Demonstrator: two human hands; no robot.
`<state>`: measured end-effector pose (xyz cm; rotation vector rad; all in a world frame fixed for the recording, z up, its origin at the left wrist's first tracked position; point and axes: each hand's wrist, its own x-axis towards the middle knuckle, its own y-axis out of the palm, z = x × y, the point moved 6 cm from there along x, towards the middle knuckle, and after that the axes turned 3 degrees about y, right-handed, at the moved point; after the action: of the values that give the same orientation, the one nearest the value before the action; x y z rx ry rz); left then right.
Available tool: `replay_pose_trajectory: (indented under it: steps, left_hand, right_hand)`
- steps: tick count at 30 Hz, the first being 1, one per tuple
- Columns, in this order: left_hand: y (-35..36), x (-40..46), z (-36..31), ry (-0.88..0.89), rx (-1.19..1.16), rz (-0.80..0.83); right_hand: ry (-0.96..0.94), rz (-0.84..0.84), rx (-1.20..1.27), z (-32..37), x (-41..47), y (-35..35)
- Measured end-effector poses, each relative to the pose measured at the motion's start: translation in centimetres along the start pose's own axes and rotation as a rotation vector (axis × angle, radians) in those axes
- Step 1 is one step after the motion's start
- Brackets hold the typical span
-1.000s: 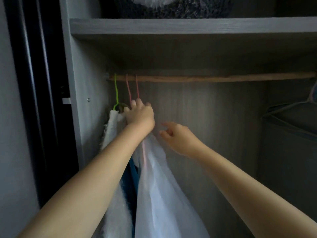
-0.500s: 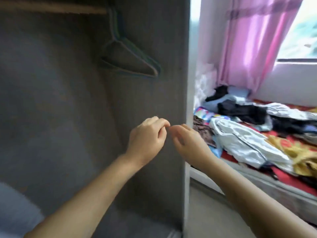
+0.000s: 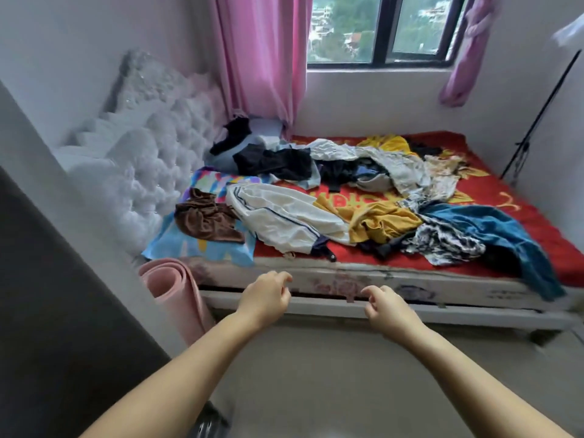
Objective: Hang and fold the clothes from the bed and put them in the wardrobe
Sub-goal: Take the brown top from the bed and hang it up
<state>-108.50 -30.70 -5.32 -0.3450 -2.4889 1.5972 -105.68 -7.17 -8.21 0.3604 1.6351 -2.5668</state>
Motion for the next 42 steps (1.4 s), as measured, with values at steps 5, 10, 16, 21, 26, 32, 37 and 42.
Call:
replay_pose_trajectory:
  steps: [5, 10, 16, 21, 26, 32, 37, 42]
  left_hand:
    - [2.5, 5.8, -0.2, 0.057, -0.005, 0.070]
    - [3.2, 13.0, 2.3, 0.066, -0.053, 0.090]
    - [1.8, 22.8, 8.3, -0.047, -0.101, 0.109]
    - [2.1, 29.7, 10.5, -0.055, -0.109, 0.141]
    - [4.4, 35.6, 10.9, -0.056, -0.138, 0.198]
    - [5.1, 43.4, 13.6, -0.181, -0.178, 0.165]
    - [3.2, 45.9, 19.7, -0.346, -0.186, 0.087]
    - [2.5, 44.7, 30.4, -0.566, -0.168, 0.087]
  right_hand:
    - [0.073, 0.005, 0.025, -2.5, 4.3, 0.8]
    - [0.052, 0.008, 0.017, -0.9, 12.5, 0.8]
    - [-0.006, 0.073, 0.014, 4.0, 23.5, 0.5]
    - [0.020, 0.082, 0.034, 4.2, 29.6, 0.0]
    - [0.034, 0.130, 0.006, 1.9, 35.6, -0.5]
    - [-0.092, 0.209, -0.052, 2.5, 46.4, -0.7]
    - [-0.232, 0.328, -0.148, 8.8, 55.0, 1.2]
    - [-0.407, 0.467, -0.190, 19.6, 60.4, 6.8]
